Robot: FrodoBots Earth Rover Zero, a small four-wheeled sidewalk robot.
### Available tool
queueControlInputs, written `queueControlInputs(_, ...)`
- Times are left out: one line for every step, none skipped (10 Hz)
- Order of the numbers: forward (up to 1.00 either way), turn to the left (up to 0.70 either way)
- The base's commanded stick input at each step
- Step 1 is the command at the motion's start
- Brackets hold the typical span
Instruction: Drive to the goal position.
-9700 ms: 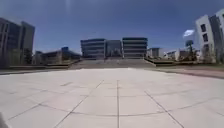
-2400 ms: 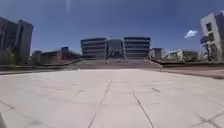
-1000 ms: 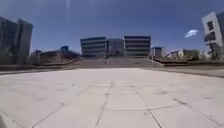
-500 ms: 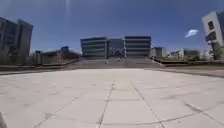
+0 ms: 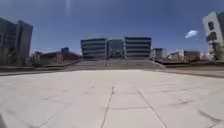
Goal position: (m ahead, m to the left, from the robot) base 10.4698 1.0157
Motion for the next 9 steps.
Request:
queueControlInputs(0.7, 0.0)
queueControlInputs(0.7, 0.0)
queueControlInputs(0.7, 0.0)
queueControlInputs(0.7, 0.0)
queueControlInputs(0.7, 0.0)
queueControlInputs(0.7, 0.0)
queueControlInputs(0.7, 0.0)
queueControlInputs(0.69, 0.0)
queueControlInputs(0.67, 0.0)
